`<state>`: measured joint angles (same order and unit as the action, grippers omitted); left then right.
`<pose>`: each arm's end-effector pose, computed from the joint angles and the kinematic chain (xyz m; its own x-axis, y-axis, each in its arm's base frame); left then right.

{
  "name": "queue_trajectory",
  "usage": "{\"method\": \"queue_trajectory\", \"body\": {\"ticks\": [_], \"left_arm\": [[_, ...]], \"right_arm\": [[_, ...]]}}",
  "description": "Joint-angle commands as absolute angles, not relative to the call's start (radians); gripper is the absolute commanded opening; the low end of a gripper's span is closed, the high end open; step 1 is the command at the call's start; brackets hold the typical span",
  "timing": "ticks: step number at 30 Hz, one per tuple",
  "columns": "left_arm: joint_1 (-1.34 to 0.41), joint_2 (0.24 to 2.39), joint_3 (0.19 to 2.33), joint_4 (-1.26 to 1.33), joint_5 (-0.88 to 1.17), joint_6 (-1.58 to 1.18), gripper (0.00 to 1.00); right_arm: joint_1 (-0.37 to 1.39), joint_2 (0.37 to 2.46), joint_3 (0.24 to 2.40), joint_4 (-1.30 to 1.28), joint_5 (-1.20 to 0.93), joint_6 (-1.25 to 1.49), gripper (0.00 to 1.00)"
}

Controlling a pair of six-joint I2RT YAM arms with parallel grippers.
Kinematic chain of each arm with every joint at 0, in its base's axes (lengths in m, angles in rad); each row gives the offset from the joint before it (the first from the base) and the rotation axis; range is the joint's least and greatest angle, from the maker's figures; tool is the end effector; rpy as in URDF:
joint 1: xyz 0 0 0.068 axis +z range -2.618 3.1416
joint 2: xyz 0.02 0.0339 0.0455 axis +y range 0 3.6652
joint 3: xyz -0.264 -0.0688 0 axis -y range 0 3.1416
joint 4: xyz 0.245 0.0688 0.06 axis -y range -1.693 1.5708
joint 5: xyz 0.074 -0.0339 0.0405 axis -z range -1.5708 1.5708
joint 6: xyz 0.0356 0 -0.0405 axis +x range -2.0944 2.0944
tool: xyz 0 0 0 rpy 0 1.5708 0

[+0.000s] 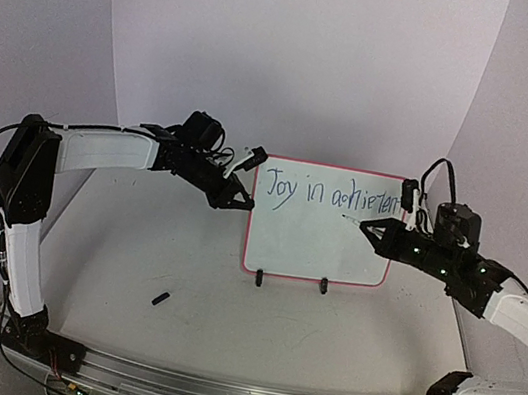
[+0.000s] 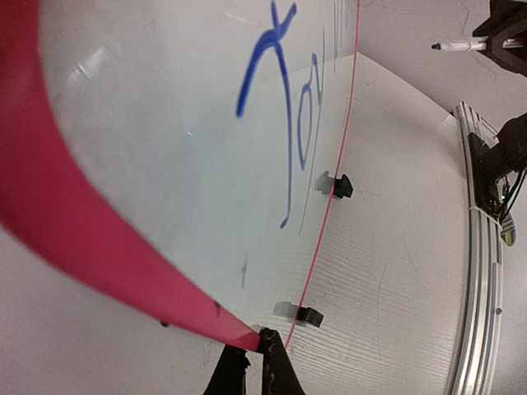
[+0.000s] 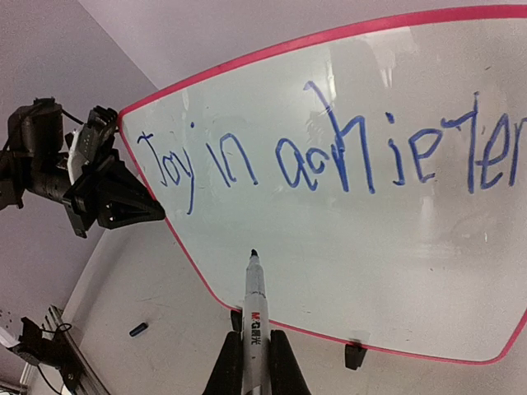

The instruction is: Write a sentence on the whiteboard

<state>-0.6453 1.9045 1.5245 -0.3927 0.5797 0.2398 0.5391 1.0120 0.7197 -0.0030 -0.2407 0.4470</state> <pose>0.3323 -0.2745 0.2553 -0.3478 0.5106 -0.7864 0.9256 0.3204 -0.2014 0.1980 0.1283 0.2926 -0.5253 0.1749 -0.8327 -0.5181 0.7105 0.4761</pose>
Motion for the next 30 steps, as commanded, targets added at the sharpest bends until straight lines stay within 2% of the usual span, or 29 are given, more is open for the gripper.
{"method": "queue_trajectory", "body": {"ticks": [1, 8, 17, 30], "left_arm": [[-0.675, 1.919, 1.51, -0.534, 0.515, 0.315, 0.0], [-0.679, 1.921, 1.509, -0.534, 0.514, 0.316, 0.0], [-0.681, 1.921, 1.508, -0.534, 0.508, 0.316, 0.0], [-0.681, 1.92, 1.508, -0.535, 0.505, 0.319, 0.0]], "right_arm": [[0.65, 1.13, 0.734, 0.175, -0.143, 0.469, 0.0], [0.788, 1.355, 0.827, 0.306, -0.076, 0.459, 0.0], [0.859, 1.581, 0.952, 0.405, -0.046, 0.462, 0.0], [0.865, 1.649, 0.976, 0.377, 0.053, 0.503, 0.0]]}}
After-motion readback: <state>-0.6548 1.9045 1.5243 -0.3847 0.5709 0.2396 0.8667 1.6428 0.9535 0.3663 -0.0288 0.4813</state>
